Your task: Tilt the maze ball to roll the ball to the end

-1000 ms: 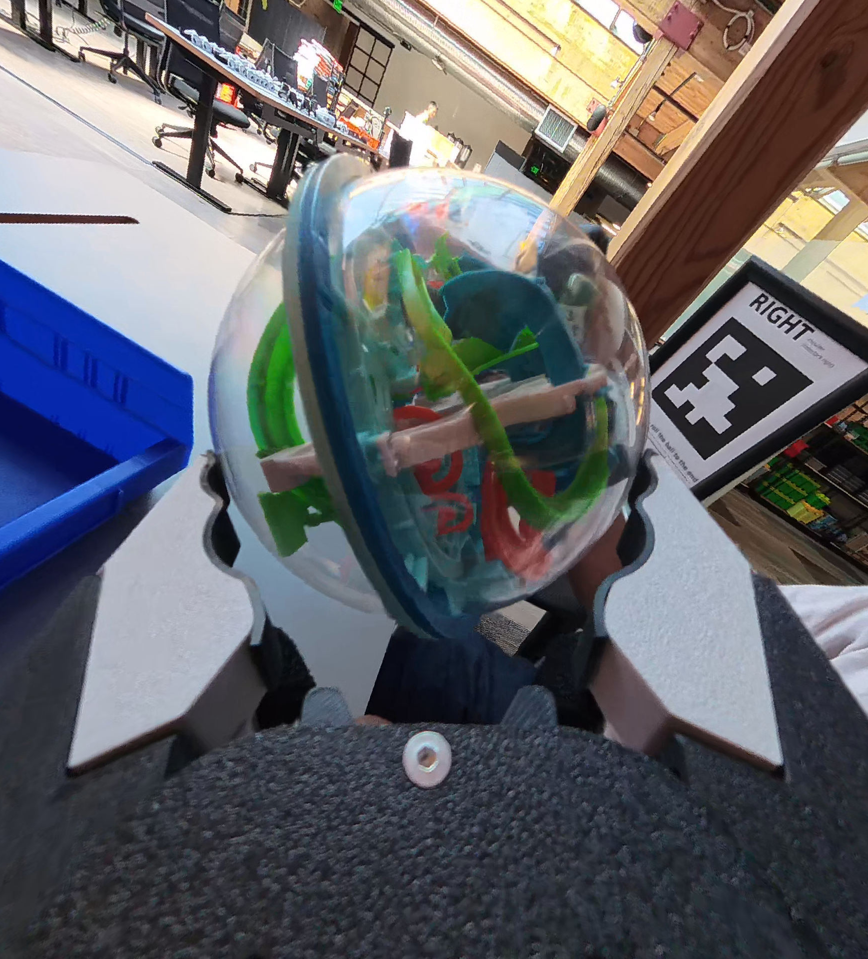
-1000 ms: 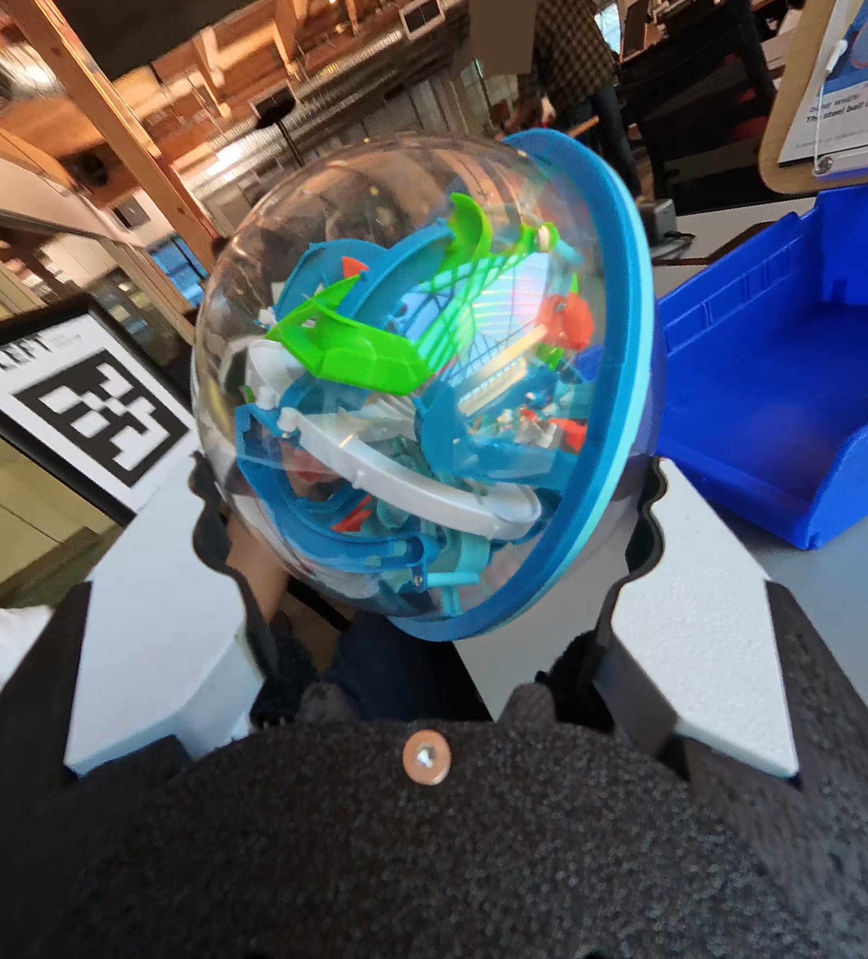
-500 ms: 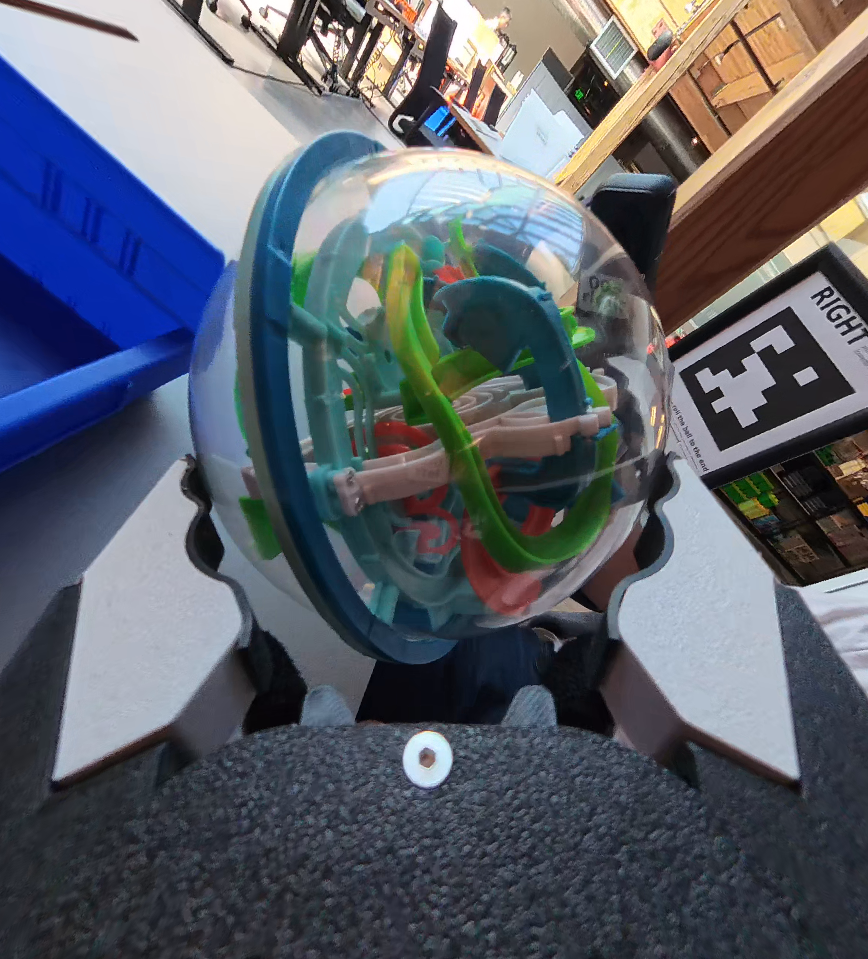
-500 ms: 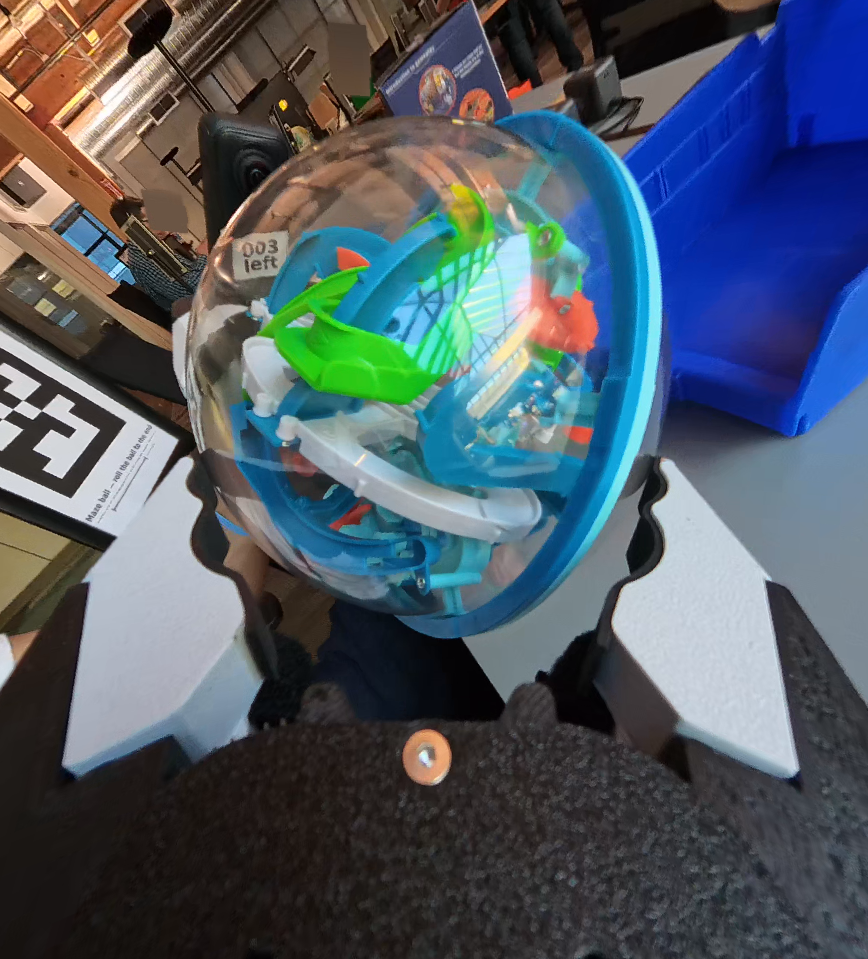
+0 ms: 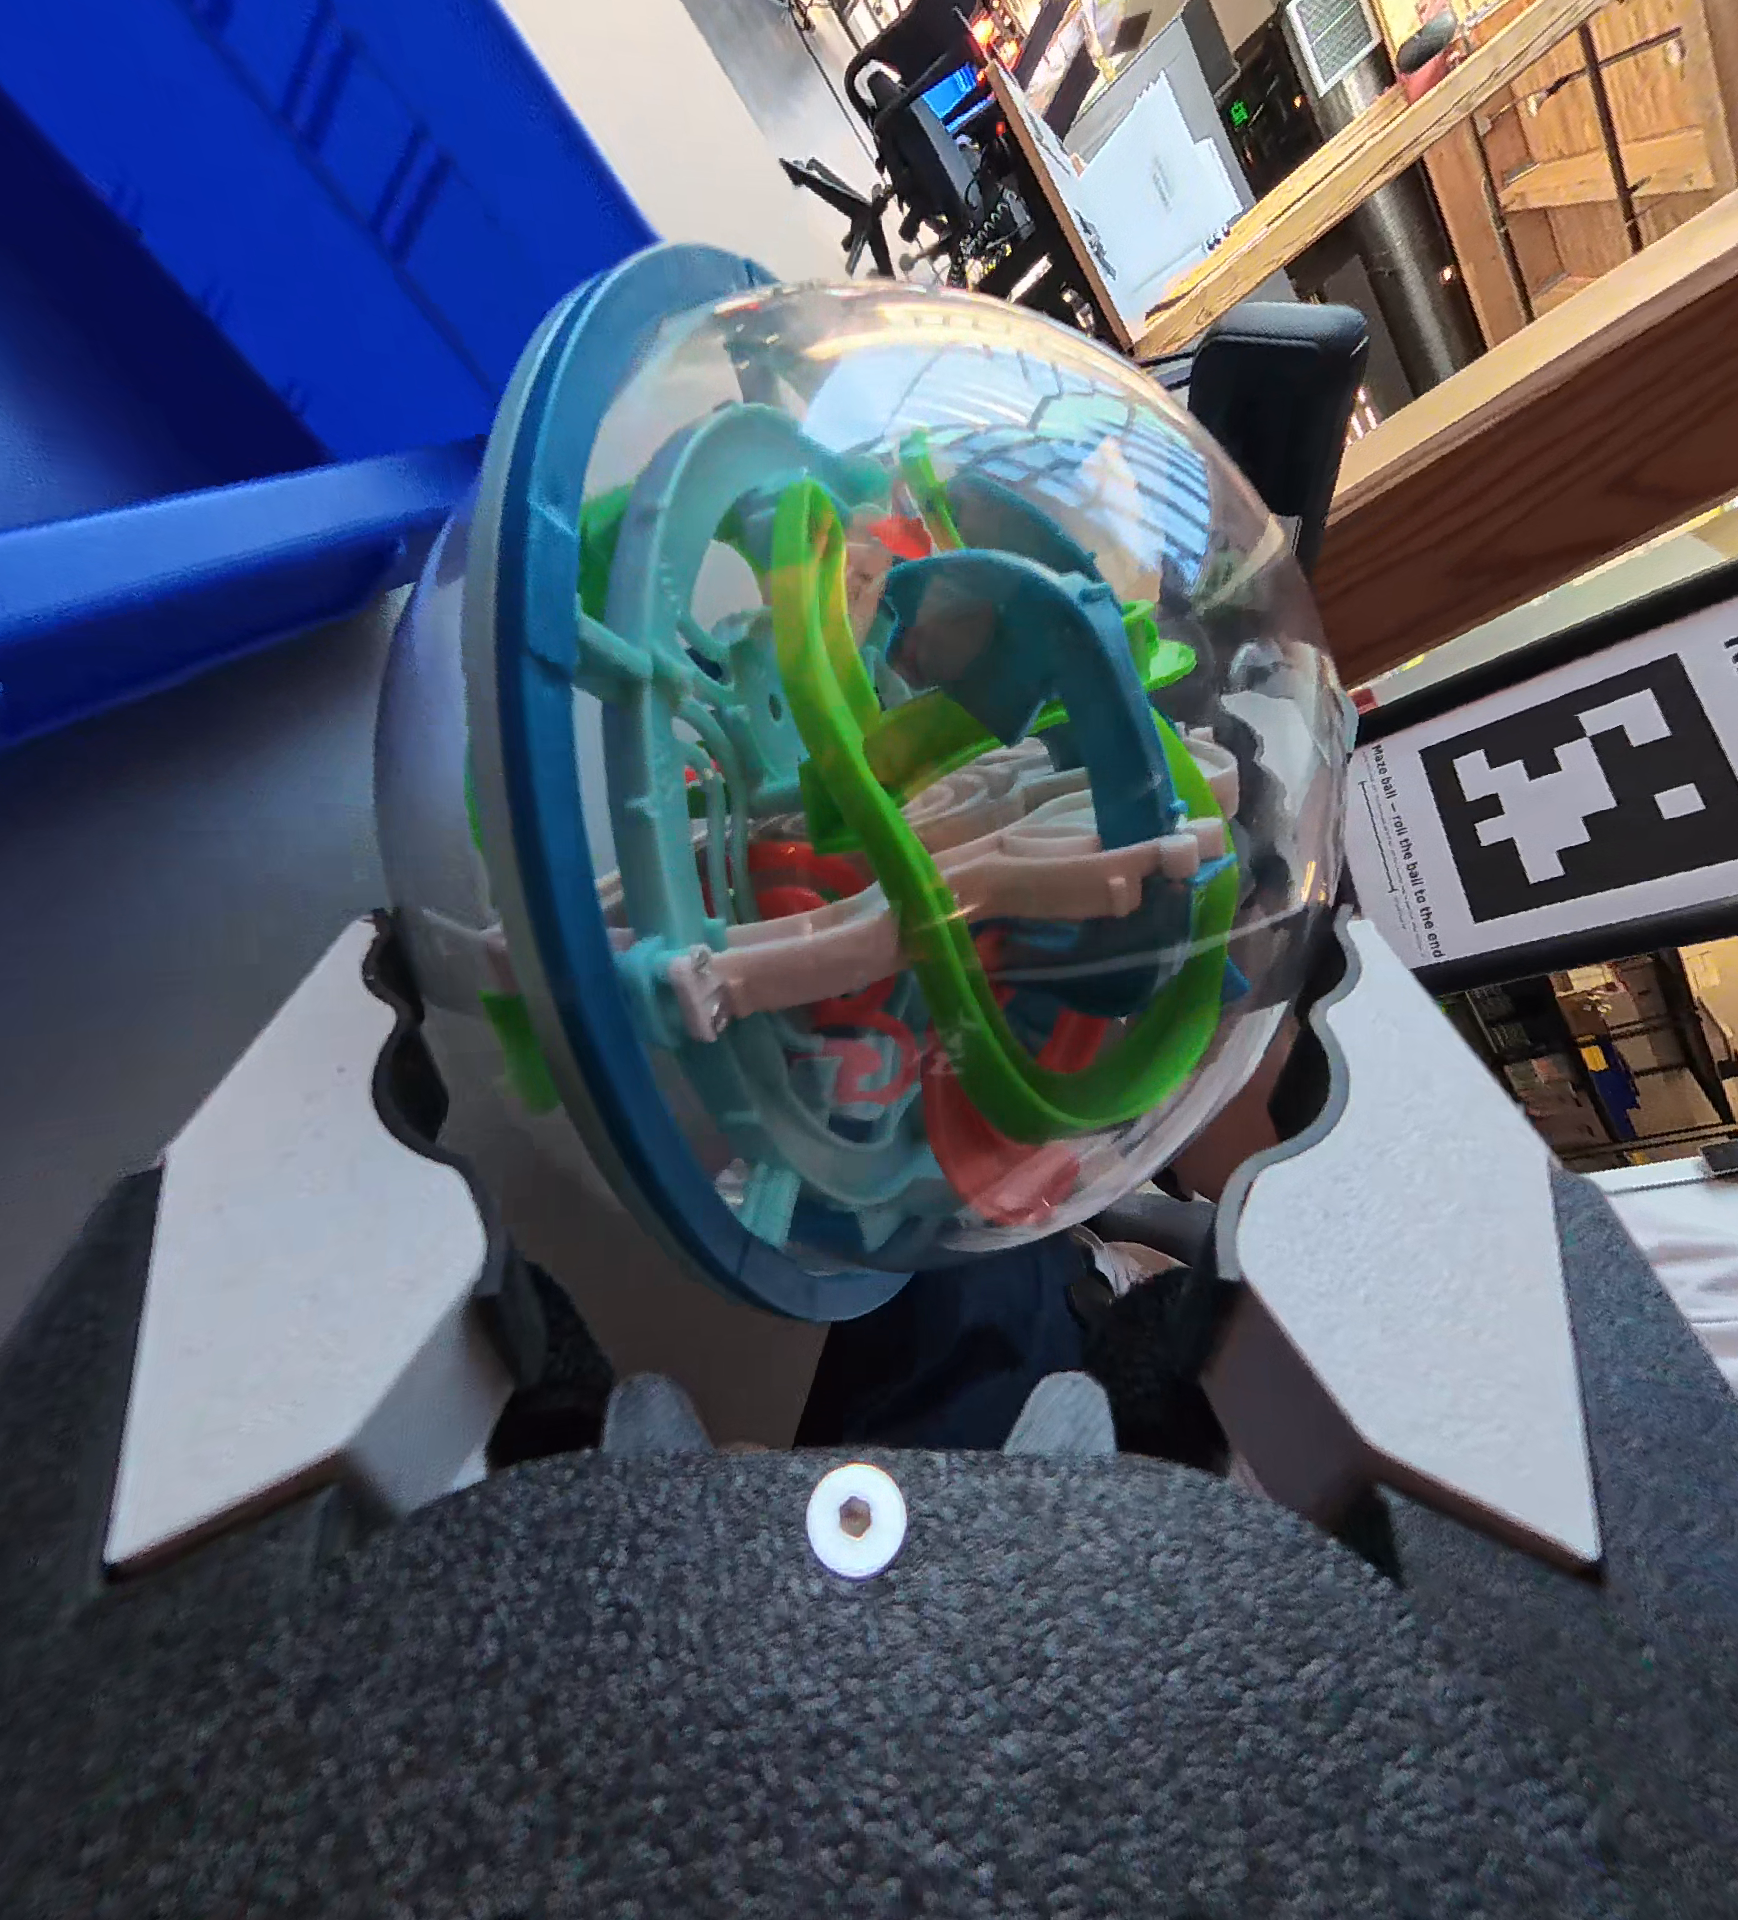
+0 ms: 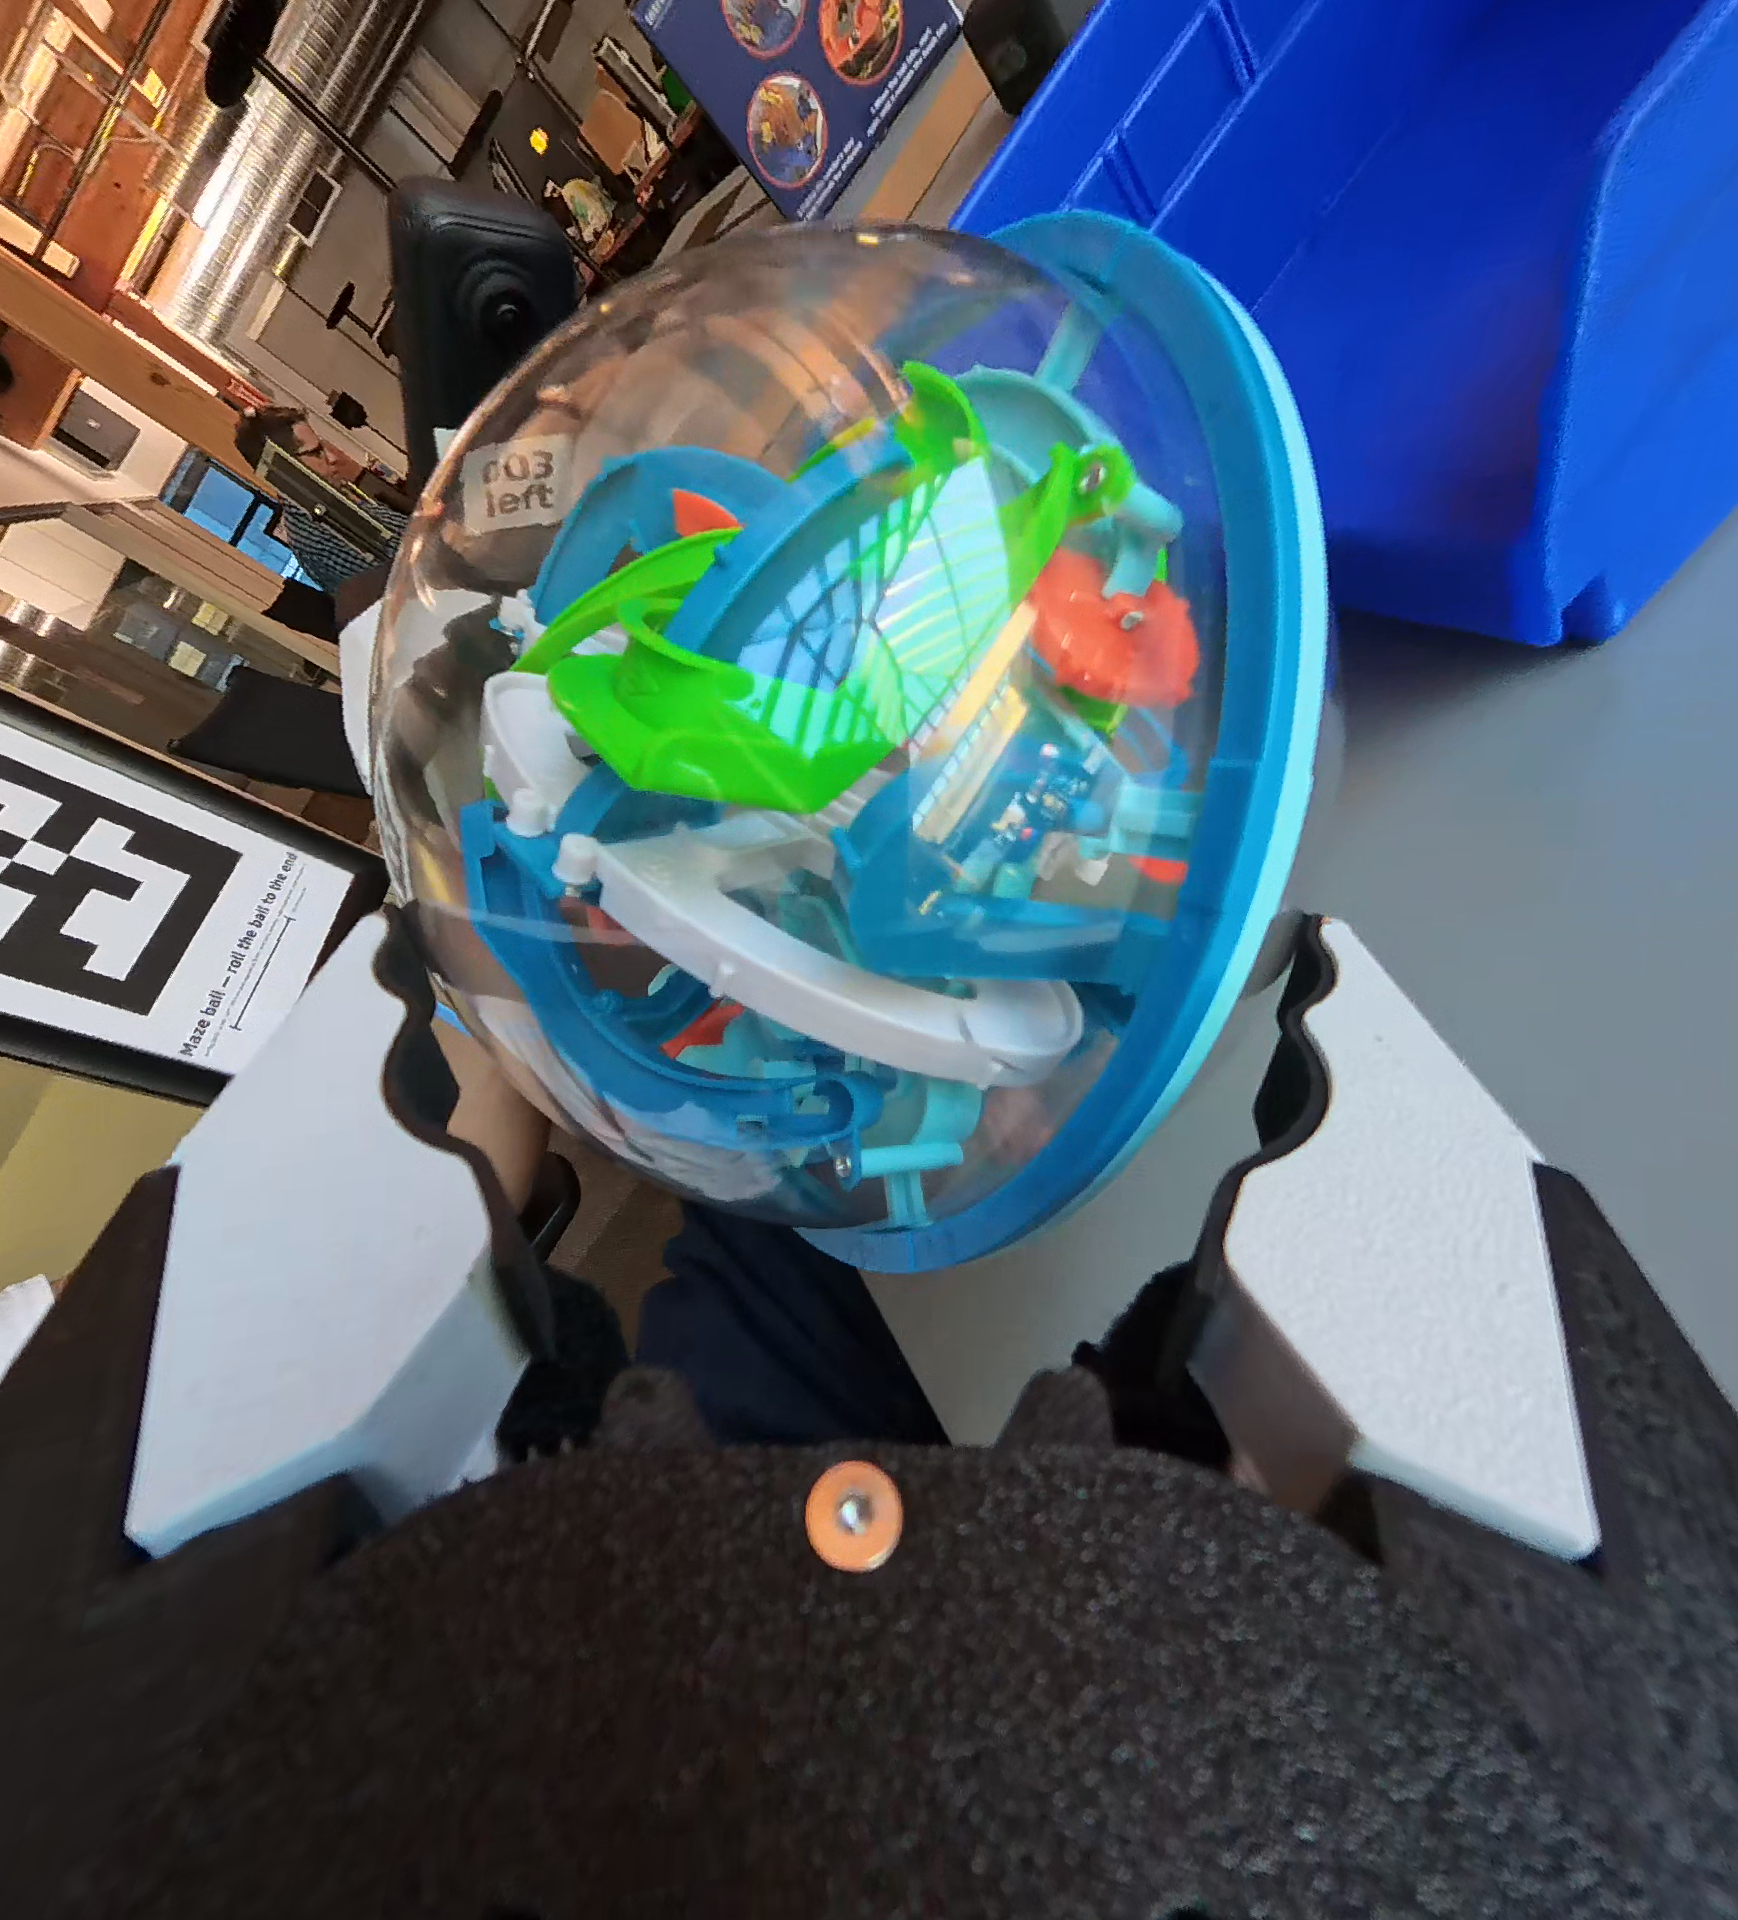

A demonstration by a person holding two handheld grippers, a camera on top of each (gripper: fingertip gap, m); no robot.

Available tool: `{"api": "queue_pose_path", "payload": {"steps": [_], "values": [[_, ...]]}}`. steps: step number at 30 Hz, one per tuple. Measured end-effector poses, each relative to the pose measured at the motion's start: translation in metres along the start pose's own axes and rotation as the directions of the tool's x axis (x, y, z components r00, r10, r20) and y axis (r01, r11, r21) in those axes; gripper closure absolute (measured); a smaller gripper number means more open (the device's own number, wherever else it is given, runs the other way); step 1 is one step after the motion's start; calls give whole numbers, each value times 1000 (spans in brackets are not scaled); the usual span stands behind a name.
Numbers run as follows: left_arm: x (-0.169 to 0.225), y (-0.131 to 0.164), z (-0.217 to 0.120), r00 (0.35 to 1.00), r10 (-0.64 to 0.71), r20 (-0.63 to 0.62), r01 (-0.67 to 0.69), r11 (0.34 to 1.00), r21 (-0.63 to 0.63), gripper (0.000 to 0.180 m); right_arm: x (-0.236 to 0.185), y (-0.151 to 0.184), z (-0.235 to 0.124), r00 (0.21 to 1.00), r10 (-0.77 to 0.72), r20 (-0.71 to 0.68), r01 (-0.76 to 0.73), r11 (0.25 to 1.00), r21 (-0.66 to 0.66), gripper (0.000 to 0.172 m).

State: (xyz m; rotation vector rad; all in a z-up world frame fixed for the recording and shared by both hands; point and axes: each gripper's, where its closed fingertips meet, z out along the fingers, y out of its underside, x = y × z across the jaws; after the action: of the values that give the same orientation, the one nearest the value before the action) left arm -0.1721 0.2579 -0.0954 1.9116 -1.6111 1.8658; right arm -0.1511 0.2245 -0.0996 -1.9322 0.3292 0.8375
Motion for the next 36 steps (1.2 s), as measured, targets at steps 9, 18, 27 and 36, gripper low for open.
{"api": "queue_pose_path", "payload": {"steps": [9, 18, 27, 36], "values": [[-4, -2, -1, 1000, -2, -25, 3, 1000, 12, 21, 2, -5, 2, 1000, -7, -20, 8, 1000, 27, 18], [5, -25, -47, 879, 405, 252, -437, 896, 84, 22, 8, -7, 5, 997, 79, 21, -80, 996, 48, 18], [3, 23, -60, -78, 838, 540, -756, 303, -580, 21, 9, -14, 9, 995, 95, 24, -96, 994, 50, 19], [-6, 9, -25, -367, 858, 359, -629, 55, -775, 21, 4, -13, 14, 993, 110, 31, -111, 993, 29, 20]]}}
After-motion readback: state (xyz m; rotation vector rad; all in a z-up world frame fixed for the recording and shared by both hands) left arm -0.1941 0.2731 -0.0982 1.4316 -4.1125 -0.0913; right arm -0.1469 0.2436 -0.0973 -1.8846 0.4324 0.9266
